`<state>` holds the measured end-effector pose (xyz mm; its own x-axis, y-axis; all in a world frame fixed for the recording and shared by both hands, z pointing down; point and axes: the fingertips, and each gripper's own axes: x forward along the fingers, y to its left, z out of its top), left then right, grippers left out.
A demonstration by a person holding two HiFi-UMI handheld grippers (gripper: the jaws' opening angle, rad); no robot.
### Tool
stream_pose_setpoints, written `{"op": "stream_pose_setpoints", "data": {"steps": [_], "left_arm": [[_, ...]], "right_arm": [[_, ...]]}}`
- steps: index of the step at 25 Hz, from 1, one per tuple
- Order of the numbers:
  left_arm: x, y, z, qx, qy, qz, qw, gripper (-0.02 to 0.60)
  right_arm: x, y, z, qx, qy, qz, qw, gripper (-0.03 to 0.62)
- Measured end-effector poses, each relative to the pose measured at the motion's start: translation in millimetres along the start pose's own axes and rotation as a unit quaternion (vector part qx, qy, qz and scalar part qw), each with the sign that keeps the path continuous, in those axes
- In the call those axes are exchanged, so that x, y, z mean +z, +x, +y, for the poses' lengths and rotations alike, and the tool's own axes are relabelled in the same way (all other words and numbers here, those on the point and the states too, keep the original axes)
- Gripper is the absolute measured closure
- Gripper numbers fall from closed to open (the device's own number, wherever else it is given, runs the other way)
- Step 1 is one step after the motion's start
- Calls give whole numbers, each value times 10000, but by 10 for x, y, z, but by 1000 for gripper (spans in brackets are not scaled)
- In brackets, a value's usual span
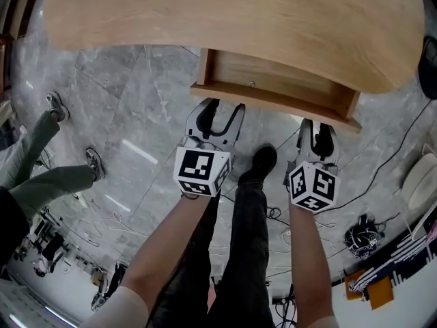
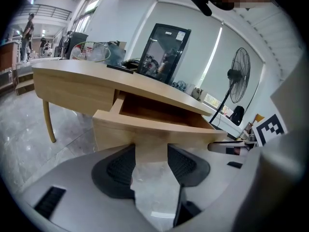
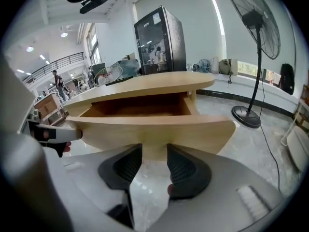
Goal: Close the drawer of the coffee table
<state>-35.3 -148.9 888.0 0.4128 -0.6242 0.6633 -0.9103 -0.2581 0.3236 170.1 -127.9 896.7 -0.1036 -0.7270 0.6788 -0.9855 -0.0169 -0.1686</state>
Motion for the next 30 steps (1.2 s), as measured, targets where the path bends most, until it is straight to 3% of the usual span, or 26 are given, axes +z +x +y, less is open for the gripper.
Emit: {"op": "stream_pose_setpoints", "data": {"steps": [7, 16, 24, 30], "left_arm": [[144, 149, -4, 3, 340, -130, 9993, 370], [361, 338, 6, -146, 701, -177, 9973, 355], [491, 481, -36, -181, 815, -231, 9962, 305], [519, 561, -19, -20, 1302, -260, 9911, 298]], "right_arm": [[143, 148, -43, -30, -521, -194, 9985, 422], [326, 346, -50, 184, -1108, -75, 9936, 424], [436, 477, -74, 171, -1804, -46, 9834, 425], [469, 543, -79, 185, -2304, -88, 9729, 425]]}}
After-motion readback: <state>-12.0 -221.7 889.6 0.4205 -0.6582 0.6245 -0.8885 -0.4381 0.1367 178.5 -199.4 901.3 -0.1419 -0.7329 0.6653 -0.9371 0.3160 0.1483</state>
